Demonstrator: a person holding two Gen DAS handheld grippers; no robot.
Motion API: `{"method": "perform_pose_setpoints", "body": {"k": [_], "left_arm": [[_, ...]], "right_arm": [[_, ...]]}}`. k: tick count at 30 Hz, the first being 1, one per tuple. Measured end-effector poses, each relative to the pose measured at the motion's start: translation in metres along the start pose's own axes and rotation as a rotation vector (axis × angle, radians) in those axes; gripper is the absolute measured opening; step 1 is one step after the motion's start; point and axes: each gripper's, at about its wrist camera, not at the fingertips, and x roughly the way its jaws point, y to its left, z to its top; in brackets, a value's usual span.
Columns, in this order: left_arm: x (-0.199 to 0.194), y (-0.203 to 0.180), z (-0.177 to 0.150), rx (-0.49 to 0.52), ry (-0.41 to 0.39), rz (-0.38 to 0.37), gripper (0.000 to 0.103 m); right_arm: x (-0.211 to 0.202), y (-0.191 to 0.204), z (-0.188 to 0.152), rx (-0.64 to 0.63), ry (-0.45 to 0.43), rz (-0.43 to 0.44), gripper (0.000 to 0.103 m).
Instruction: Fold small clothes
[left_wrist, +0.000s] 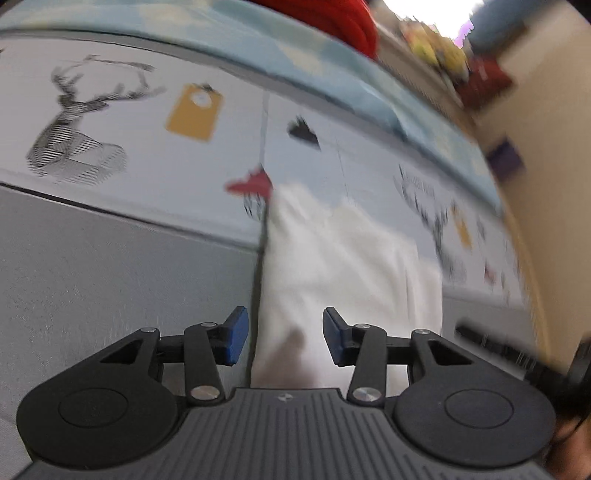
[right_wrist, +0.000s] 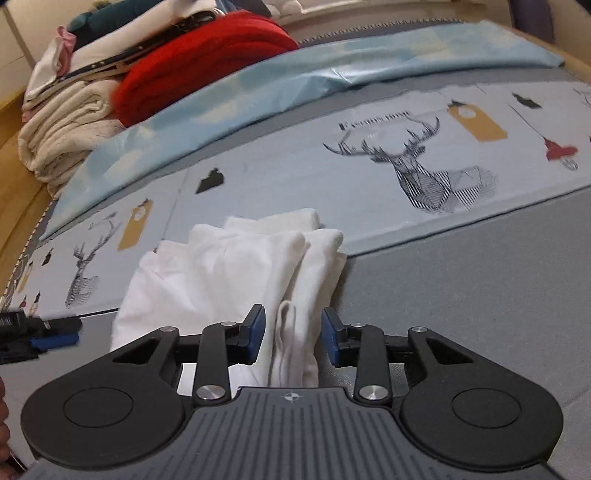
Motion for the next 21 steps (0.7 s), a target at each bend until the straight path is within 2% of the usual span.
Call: {"method": "perform_pose_setpoints", "body": {"k": [1, 3, 5, 6, 7, 8, 9, 10, 11, 12, 14, 16, 17, 18, 20, 21], "left_arm": [[0.006, -0.004, -0.004, 0.037, 0.031, 0.011, 0.048], [0.018, -0.009, -0.014, 0.068, 0.114, 0.020, 0.048], [0.031, -0.007, -0.023, 0.047, 0.179, 0.029, 0.048], [0.038, -0.007, -0.028, 0.036, 0.208, 0.034, 0.047], [0.045, -0.007, -0.032, 0.035, 0.236, 0.038, 0.042], [0.049, -0.011, -0.037, 0.056, 0.251, 0.050, 0.038], [0.050, -0.016, -0.039, 0.080, 0.248, 0.050, 0.036], [0.049, -0.020, -0.040, 0.093, 0.245, 0.035, 0.031], [0.047, -0.023, -0.041, 0.096, 0.243, 0.010, 0.029], [0.047, -0.028, -0.043, 0.118, 0.247, 0.001, 0.029], [0.055, -0.035, -0.051, 0.216, 0.272, 0.089, 0.036], [0.056, -0.038, -0.053, 0.232, 0.269, 0.111, 0.037], [0.053, -0.038, -0.051, 0.217, 0.262, 0.110, 0.038], [0.050, -0.039, -0.050, 0.209, 0.251, 0.116, 0.038], [0.040, -0.046, -0.048, 0.238, 0.201, 0.127, 0.037], [0.035, -0.050, -0.047, 0.257, 0.175, 0.121, 0.037]], "right_arm": [[-0.002, 0.001, 0.000, -0.002, 0.006, 0.016, 0.040], [0.001, 0.001, -0.003, 0.008, 0.053, 0.042, 0.061], [0.010, 0.002, -0.007, 0.027, 0.132, 0.057, 0.065], [0.014, 0.003, -0.010, 0.031, 0.167, 0.054, 0.064], [0.018, 0.004, -0.012, 0.024, 0.191, 0.043, 0.063], [0.019, 0.006, -0.014, 0.014, 0.204, 0.040, 0.051], [0.019, 0.008, -0.015, 0.000, 0.209, 0.052, 0.032], [0.014, 0.011, -0.015, -0.015, 0.191, 0.045, 0.029], [0.008, 0.011, -0.014, -0.024, 0.150, 0.044, 0.022], [0.000, 0.010, -0.011, -0.019, 0.102, 0.049, 0.021], [-0.007, 0.004, -0.007, -0.012, 0.055, 0.025, 0.021], [0.004, 0.001, -0.011, -0.055, 0.123, -0.058, 0.022], [0.008, 0.001, -0.014, -0.072, 0.160, -0.080, 0.032], [0.010, 0.001, -0.016, -0.087, 0.179, -0.089, 0.038], [0.002, 0.007, -0.014, -0.128, 0.145, -0.109, 0.045], [-0.005, 0.009, -0.013, -0.141, 0.119, -0.112, 0.045]]}}
